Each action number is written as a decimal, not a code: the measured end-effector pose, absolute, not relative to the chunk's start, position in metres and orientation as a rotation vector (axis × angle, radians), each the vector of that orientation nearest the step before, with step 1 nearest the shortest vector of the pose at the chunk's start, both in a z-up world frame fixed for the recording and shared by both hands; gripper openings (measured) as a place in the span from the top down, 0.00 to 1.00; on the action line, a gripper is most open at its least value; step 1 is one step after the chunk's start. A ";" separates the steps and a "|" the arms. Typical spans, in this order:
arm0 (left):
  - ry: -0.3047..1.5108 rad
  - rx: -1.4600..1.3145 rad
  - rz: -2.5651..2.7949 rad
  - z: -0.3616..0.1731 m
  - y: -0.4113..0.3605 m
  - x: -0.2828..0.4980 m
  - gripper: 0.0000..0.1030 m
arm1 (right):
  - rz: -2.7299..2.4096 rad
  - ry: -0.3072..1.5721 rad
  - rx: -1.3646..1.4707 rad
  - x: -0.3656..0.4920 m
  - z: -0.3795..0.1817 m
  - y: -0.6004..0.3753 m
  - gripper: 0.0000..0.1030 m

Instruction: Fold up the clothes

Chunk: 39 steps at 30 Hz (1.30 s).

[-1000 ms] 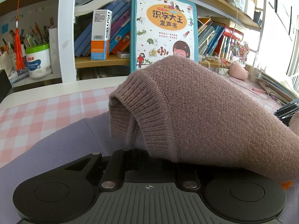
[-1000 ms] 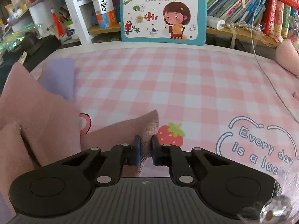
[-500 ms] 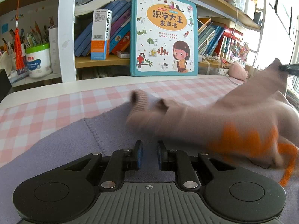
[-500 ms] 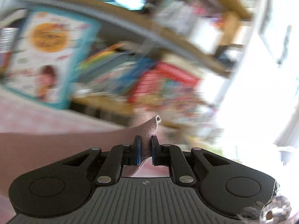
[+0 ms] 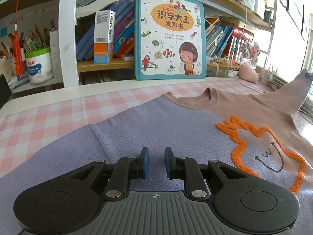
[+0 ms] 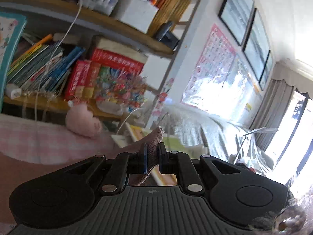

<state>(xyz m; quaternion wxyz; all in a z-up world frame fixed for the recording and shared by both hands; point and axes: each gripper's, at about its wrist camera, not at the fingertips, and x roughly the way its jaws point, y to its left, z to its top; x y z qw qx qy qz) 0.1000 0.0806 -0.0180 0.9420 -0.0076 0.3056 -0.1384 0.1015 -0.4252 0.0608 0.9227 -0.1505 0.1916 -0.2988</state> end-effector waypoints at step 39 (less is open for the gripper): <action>0.655 -0.089 -0.143 -0.003 0.100 0.025 0.63 | 0.198 0.787 0.059 0.027 -0.008 -0.310 0.69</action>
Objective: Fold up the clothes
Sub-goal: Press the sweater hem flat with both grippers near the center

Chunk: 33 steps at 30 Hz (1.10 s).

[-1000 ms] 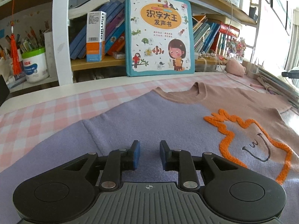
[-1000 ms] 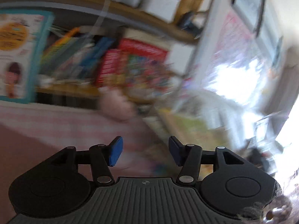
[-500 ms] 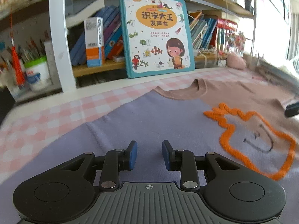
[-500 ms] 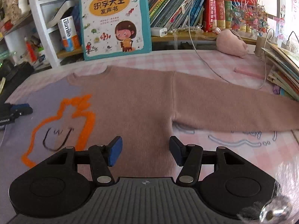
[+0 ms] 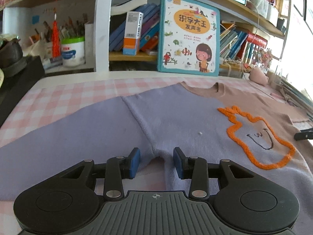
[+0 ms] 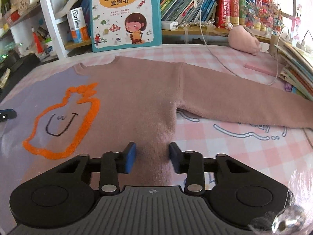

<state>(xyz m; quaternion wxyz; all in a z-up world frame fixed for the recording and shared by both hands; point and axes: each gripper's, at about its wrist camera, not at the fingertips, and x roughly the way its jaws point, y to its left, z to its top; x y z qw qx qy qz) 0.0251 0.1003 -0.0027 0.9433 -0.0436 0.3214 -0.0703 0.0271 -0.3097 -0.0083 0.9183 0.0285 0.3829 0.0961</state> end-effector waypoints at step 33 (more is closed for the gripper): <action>0.707 -0.285 -0.109 -0.008 0.099 0.031 0.86 | 0.206 0.729 0.093 0.017 -0.013 -0.311 0.84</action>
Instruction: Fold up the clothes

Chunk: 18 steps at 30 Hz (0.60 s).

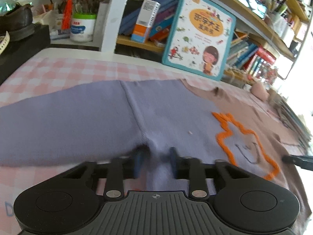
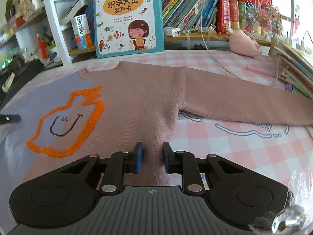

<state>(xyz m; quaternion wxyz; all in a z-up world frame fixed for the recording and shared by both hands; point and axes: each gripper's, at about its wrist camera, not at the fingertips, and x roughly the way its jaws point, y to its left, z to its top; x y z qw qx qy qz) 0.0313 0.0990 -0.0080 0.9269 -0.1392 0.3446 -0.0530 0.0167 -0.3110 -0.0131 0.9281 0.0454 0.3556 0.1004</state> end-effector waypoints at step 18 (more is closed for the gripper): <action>0.704 -0.265 -0.100 -0.011 0.124 0.111 0.86 | 0.160 0.641 0.064 0.091 -0.022 -0.298 0.83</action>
